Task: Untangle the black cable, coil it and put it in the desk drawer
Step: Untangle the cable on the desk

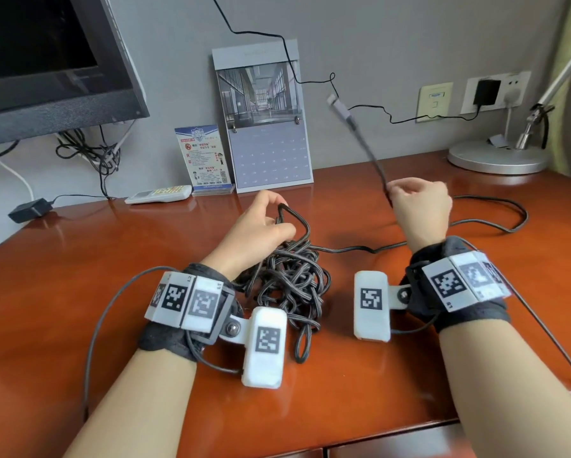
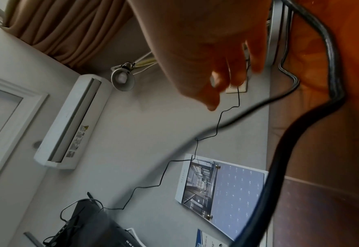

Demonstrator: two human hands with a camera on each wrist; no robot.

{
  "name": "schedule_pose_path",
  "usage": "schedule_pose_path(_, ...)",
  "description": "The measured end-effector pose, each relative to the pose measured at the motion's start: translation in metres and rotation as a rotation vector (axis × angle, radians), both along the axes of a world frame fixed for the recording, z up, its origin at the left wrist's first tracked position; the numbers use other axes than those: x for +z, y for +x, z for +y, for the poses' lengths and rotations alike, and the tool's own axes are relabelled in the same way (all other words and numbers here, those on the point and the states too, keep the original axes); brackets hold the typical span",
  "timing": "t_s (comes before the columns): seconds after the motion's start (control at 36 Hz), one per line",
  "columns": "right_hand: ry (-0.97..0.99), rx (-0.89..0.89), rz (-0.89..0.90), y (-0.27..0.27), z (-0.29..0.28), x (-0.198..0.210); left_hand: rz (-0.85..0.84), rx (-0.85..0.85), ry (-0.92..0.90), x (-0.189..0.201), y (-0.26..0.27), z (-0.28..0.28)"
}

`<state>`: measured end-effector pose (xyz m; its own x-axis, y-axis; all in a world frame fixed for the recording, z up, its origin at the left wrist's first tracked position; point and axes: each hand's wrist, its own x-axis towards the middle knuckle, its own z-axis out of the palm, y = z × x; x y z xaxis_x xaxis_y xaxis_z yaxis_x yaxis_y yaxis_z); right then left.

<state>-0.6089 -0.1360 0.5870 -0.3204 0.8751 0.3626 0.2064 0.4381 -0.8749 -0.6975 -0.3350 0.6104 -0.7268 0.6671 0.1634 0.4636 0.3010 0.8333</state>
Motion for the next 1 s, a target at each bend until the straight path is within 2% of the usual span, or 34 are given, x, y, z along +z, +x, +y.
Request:
schedule_pose_path(0.11,-0.051,0.258,0.004,-0.002,-0.008,0.003,-0.023,0.027,-0.011,-0.001,-0.003,0.0)
schedule_pose_path(0.17,-0.109,0.471,-0.029,-0.001,-0.018,0.006,-0.046,0.058,-0.002,-0.003,-0.006,0.0)
schedule_pose_path(0.25,-0.109,0.808,-0.226,0.004,-0.033,0.012,-0.069,0.086,0.029,-0.006,-0.009,0.002)
schedule_pose_path(0.33,-0.143,0.996,-0.337,0.005,-0.043,0.012,-0.08,0.106,0.067,-0.007,-0.012,0.002)
schedule_pose_path(0.44,-0.095,1.057,-0.295,0.007,-0.046,0.014,-0.073,0.145,0.08,-0.005,-0.014,0.0)
schedule_pose_path(0.56,0.014,1.072,-0.249,0.005,-0.048,0.015,-0.18,0.15,0.132,-0.005,-0.015,-0.001)
schedule_pose_path(0.75,0.08,0.996,-0.136,0.001,-0.045,0.011,-0.374,-0.031,0.289,-0.003,-0.015,-0.003)
schedule_pose_path(1.0,0.219,0.854,-0.085,-0.005,-0.044,0.005,-0.25,-0.096,0.272,-0.006,-0.015,-0.004)
